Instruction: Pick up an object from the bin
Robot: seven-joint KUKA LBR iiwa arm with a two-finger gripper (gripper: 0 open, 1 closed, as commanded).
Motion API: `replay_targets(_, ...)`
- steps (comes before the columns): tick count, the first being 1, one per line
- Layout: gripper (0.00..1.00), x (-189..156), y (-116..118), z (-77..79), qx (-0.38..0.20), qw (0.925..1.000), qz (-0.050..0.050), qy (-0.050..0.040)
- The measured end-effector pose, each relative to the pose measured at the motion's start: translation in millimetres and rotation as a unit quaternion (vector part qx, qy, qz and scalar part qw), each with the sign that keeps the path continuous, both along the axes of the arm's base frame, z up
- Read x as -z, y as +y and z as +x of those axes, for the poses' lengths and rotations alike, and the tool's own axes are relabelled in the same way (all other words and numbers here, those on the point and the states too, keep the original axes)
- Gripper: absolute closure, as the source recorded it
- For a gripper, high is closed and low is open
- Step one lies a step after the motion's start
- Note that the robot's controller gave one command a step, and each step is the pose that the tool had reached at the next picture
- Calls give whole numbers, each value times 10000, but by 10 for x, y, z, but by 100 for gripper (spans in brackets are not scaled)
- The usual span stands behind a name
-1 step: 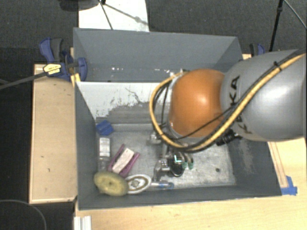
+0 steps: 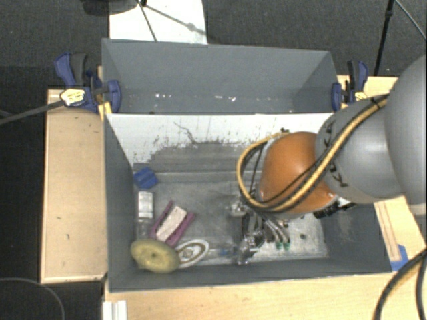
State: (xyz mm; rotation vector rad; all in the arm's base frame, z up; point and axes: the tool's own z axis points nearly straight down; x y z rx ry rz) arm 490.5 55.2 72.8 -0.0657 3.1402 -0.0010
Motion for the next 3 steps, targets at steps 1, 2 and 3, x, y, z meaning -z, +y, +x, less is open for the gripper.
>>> replay_targets(1,0,-7,-784,110,-247,9997,-5,-56)
replay_targets(2,100,-24,-739,114,-244,9997,9,-60)
replay_targets(3,100,-1526,-975,241,48,10000,-2,-41)
